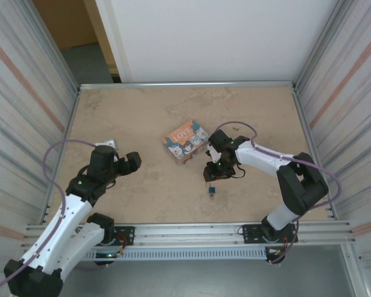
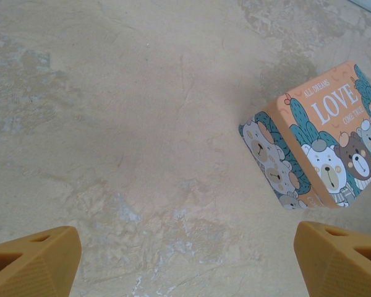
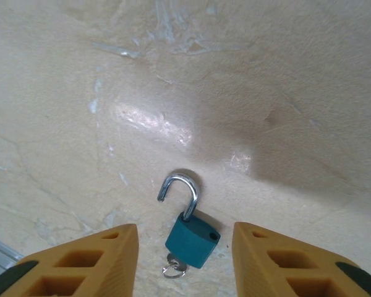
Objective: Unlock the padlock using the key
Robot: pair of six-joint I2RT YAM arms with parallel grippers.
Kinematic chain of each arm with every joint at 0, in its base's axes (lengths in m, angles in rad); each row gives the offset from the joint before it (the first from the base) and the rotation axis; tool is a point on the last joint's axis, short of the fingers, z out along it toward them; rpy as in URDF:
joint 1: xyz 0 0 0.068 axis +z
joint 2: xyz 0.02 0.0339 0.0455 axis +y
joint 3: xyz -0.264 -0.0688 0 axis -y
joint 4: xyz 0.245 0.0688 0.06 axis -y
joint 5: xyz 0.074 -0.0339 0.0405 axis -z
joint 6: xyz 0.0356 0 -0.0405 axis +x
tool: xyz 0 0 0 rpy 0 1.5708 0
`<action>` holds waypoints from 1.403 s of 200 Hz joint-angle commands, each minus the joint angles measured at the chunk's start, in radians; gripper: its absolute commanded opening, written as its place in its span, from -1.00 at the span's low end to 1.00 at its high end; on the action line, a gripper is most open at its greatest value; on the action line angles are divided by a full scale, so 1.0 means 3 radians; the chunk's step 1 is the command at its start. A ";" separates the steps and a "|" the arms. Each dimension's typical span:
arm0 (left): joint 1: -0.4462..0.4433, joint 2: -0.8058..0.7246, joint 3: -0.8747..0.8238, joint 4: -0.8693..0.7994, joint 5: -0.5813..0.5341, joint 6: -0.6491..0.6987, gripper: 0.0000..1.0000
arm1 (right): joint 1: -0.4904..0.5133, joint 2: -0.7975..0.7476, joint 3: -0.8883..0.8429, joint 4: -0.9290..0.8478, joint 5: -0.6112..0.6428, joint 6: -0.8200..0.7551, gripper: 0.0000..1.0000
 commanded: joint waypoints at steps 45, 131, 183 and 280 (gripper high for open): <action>0.0039 0.0058 0.0118 0.0096 0.0068 -0.0072 0.82 | -0.0178 -0.0579 0.0037 -0.0207 0.0210 -0.0108 0.12; 0.0049 0.0313 0.0177 0.0283 -0.0093 -0.0106 0.89 | -0.0753 -0.1319 -0.0138 0.0260 0.0211 -0.0185 0.43; 0.0205 0.0369 0.0041 0.0549 -0.0272 -0.0112 0.96 | -0.1396 -0.1683 -0.0535 0.0828 0.0120 -0.0154 0.67; 0.0794 0.0661 -0.0305 0.1555 -0.0933 0.0416 0.97 | -0.2208 -0.1667 -0.1616 0.2693 0.0703 -0.0475 0.99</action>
